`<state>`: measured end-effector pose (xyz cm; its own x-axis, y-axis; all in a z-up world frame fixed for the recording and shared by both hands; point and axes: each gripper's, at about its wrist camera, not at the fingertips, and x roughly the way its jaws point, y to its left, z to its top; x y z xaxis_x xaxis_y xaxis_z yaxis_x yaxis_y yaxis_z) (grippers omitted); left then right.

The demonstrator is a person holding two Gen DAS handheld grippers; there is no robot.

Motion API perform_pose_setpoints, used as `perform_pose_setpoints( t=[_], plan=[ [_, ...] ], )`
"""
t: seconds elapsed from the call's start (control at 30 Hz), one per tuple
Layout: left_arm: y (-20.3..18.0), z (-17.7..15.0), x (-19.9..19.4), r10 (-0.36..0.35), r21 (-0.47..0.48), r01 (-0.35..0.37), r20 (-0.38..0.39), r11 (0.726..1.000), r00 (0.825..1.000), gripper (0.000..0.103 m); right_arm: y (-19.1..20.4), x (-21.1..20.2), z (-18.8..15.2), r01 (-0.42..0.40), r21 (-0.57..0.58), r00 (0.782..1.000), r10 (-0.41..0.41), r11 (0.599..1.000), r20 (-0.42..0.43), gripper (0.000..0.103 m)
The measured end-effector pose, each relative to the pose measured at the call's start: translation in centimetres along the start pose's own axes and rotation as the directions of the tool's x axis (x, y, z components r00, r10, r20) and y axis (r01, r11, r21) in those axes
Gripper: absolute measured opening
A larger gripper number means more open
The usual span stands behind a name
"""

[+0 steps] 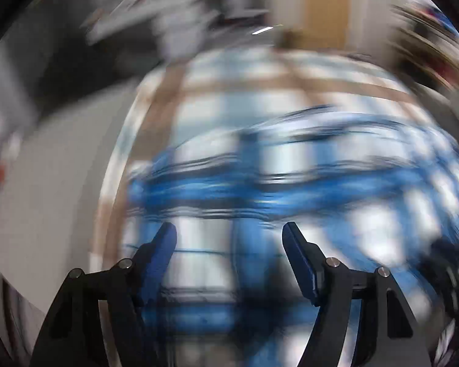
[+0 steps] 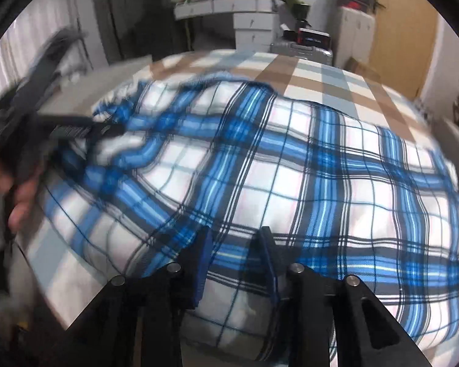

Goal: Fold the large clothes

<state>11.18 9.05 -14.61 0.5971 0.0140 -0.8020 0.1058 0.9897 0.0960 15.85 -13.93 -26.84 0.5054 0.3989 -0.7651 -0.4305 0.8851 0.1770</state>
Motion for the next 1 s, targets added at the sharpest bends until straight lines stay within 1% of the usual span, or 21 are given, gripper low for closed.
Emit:
perform_pose_setpoints(
  t=[0.03,0.07,0.1,0.17,0.2,0.27,0.3,0.33,0.4,0.47,0.53,0.57,0.6,0.63,0.67,0.7,0.73,0.8,0.87,0.93,1.0],
  plan=[
    [-1.9,-0.2,-1.5,-0.047,0.076,0.045,0.021,0.996,0.999,0.071,-0.8,-0.8,0.1,-0.011,0.028,0.999,0.01,1.0,0.042,0.028],
    [-3.2,-0.4,-2.2,-0.067,0.111,0.064,0.02,0.992,0.998,0.072,-1.3,-1.7,0.2,-0.003,0.043,0.996,-0.001,0.999,0.084,0.028],
    [-4.6,-0.7,-2.3,-0.074,0.141,0.072,0.006,0.987,0.997,0.072,-2.4,-2.8,0.2,0.007,0.061,0.989,-0.016,0.998,0.149,0.028],
    [-6.9,-1.1,-0.8,-0.091,0.179,0.099,-0.05,0.979,0.995,0.072,-4.1,-4.0,0.3,0.017,0.087,0.973,-0.037,0.996,0.226,0.032],
    [-7.3,-1.2,0.4,-0.096,0.175,0.109,-0.081,0.979,0.992,0.072,-5.0,-4.5,0.3,0.033,0.103,0.964,-0.059,0.994,0.258,0.032],
    [-7.9,-1.4,3.4,-0.108,0.127,0.13,-0.166,0.983,0.98,0.073,-5.7,-5.4,0.1,0.051,0.107,0.956,-0.08,0.993,0.284,0.032],
    [-7.6,-1.4,3.7,-0.124,0.098,0.139,-0.14,0.985,0.982,0.081,-5.9,-5.4,0.0,0.06,0.104,0.954,-0.088,0.993,0.287,0.033],
    [-7.3,-1.2,4.0,-0.117,0.069,0.125,-0.12,0.99,0.986,0.084,-6.1,-4.8,-0.1,0.063,0.101,0.955,-0.089,0.993,0.283,0.034],
    [-6.5,-1.0,4.6,-0.13,0.019,0.134,-0.139,0.991,0.982,0.09,-6.7,-2.9,-0.6,0.024,0.107,0.967,-0.05,0.994,0.252,0.034],
    [-7.0,-0.7,4.4,-0.111,0.034,0.117,-0.158,0.992,0.981,0.09,-6.6,-2.2,-1.2,-0.008,0.133,0.98,-0.019,0.991,0.197,0.034],
    [-6.9,-0.5,3.7,-0.101,0.025,0.107,-0.165,0.994,0.981,0.088,-6.5,-3.5,-1.0,-0.016,0.138,0.977,-0.015,0.99,0.215,0.034],
    [-6.7,-0.4,3.2,-0.102,0.011,0.105,-0.15,0.994,0.983,0.088,-6.8,-3.7,-1.0,-0.025,0.148,0.973,-0.01,0.989,0.229,0.034],
    [-6.6,-0.4,2.9,-0.1,0.002,0.101,-0.136,0.995,0.986,0.088,-7.1,-3.7,-1.1,-0.038,0.157,0.974,0.002,0.987,0.226,0.038],
    [-6.5,-0.7,3.1,-0.092,0.003,0.093,-0.136,0.996,0.986,0.088,-7.5,-3.5,-1.0,-0.047,0.168,0.977,0.01,0.985,0.214,0.04],
    [-6.7,-1.1,4.0,-0.073,0.023,0.078,-0.165,0.997,0.984,0.089,-7.5,-3.7,-1.0,-0.051,0.173,0.978,0.013,0.984,0.21,0.041],
    [-6.4,-1.7,4.5,-0.086,0.018,0.089,-0.151,0.996,0.985,0.093,-7.6,-3.6,-1.0,-0.061,0.173,0.977,0.024,0.983,0.211,0.041],
    [-6.0,-1.9,4.7,-0.096,-0.007,0.096,-0.135,0.995,0.986,0.095,-7.3,-4.1,-1.1,-0.069,0.169,0.977,0.032,0.983,0.212,0.041],
    [-5.3,-2.1,4.3,-0.1,-0.039,0.095,-0.147,0.995,0.984,0.094,-7.0,-4.7,-1.3,-0.067,0.166,0.976,0.03,0.984,0.214,0.041],
    [-4.3,-2.3,2.6,-0.116,-0.087,0.107,-0.102,0.99,0.988,0.093,-6.9,-5.0,-1.3,-0.073,0.16,0.975,0.037,0.984,0.218,0.044],
    [-3.1,-2.7,1.0,-0.079,-0.111,0.074,-0.049,0.991,0.996,0.093,-6.8,-5.2,-1.3,-0.074,0.157,0.973,0.037,0.985,0.228,0.052],
    [-1.1,-3.5,-0.4,0.032,-0.119,-0.036,-0.034,0.992,0.999,0.093,-6.8,-5.3,-1.3,-0.082,0.153,0.972,0.045,0.985,0.231,0.053]
  ],
)
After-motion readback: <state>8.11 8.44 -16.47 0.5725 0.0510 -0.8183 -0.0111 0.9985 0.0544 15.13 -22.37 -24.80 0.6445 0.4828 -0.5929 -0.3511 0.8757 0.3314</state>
